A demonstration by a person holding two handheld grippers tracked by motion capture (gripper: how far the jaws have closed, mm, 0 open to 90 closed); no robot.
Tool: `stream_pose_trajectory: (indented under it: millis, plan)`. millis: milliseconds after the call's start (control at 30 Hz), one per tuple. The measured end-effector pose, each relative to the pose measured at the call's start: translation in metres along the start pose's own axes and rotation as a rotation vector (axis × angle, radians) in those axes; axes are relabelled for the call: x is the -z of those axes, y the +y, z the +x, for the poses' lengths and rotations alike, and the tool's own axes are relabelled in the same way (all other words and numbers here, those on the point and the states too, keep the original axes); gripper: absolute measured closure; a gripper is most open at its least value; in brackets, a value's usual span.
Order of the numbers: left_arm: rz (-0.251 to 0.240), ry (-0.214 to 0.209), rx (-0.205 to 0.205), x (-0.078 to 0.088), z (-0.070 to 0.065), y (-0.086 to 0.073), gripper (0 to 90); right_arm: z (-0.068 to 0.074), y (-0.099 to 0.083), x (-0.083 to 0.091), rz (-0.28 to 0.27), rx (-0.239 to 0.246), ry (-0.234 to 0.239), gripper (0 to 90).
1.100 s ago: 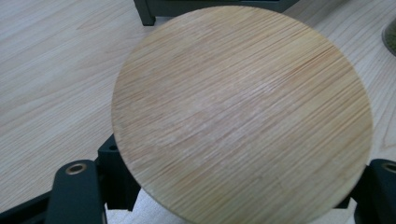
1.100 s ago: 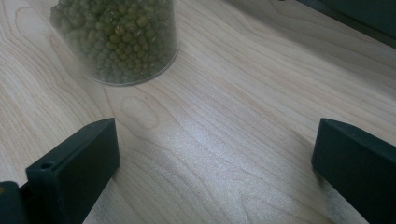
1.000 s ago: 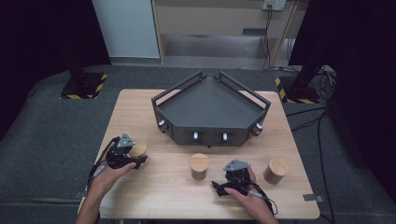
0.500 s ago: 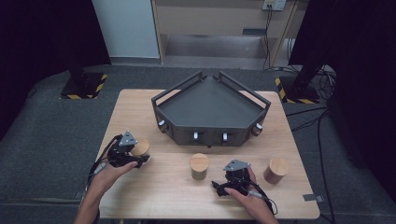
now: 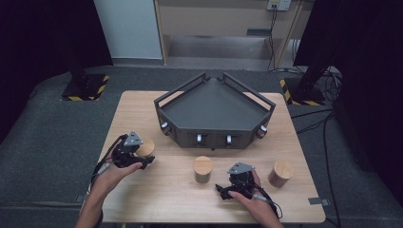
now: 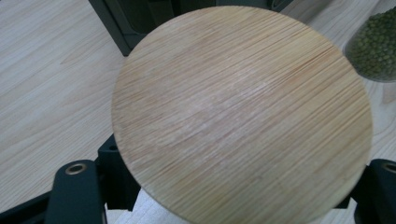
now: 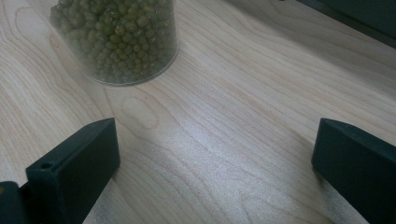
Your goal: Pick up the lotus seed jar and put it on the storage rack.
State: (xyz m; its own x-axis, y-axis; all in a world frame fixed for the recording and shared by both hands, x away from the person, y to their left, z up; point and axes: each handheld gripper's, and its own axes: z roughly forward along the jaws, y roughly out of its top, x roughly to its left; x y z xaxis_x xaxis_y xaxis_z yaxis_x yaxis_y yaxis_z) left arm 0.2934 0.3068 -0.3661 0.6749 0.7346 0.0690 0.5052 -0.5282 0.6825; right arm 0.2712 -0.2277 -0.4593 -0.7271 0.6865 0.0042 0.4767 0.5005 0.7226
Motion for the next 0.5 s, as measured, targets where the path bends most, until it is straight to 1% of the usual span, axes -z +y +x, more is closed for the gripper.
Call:
stream_pose_trajectory:
  millis: [233,500]
  plan:
    - [-0.007,-0.006,-0.019,0.002,-0.003,0.010,24.4,0.000,0.000,0.000,0.000,0.000,0.000,1.1]
    - [-0.006,-0.020,-0.044,0.007,-0.003,0.026,24.4,0.000,0.000,0.000,0.000,0.000,0.000,1.1]
